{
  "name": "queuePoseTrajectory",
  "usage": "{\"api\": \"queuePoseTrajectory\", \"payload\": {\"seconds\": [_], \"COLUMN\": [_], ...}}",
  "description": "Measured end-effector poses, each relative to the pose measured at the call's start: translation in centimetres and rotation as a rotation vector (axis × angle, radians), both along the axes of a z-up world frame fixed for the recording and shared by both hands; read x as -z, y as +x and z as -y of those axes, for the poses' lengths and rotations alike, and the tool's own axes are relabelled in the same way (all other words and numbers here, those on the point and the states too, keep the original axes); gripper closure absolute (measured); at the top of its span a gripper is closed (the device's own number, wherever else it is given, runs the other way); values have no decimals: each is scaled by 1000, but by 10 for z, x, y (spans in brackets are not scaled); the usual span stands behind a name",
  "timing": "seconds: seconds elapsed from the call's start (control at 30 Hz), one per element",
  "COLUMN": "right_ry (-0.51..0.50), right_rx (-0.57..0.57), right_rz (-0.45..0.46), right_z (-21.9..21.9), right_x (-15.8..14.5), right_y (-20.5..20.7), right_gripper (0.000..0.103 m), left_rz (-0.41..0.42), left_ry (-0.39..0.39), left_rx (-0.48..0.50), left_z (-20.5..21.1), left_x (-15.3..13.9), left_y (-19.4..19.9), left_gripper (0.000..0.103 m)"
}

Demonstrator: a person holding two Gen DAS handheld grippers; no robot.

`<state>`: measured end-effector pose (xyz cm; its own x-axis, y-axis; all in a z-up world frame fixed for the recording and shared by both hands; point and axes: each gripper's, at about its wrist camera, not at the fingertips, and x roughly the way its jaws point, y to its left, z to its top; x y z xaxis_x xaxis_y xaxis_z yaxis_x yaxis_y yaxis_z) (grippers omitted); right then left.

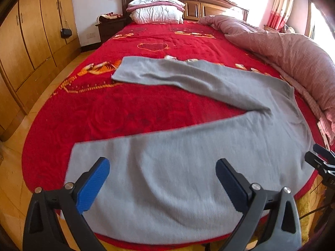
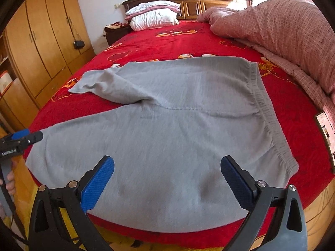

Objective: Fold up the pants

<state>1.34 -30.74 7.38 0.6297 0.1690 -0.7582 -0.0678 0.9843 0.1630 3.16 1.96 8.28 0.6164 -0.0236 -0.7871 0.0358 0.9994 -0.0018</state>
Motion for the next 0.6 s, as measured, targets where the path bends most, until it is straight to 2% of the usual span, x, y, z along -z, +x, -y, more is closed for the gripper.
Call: {"api": "queuePoseTrajectory", "payload": {"seconds": [0.2, 0.43, 0.6], "right_ry": [99, 29, -17], "right_rx": [-28, -29, -42], "right_rz": [-72, -82, -108], "right_z": [22, 38, 53], "right_x": [-7, -22, -27], "right_y": [32, 71, 107], "right_gripper": [0, 0, 0], "left_rz": [-61, -74, -89], "left_ry": [3, 41, 103], "left_rx": [6, 56, 81], "left_z": [-9, -2, 7], "left_x": [-12, -29, -34], "left_y": [43, 95, 139], "left_gripper": [0, 0, 0]}}
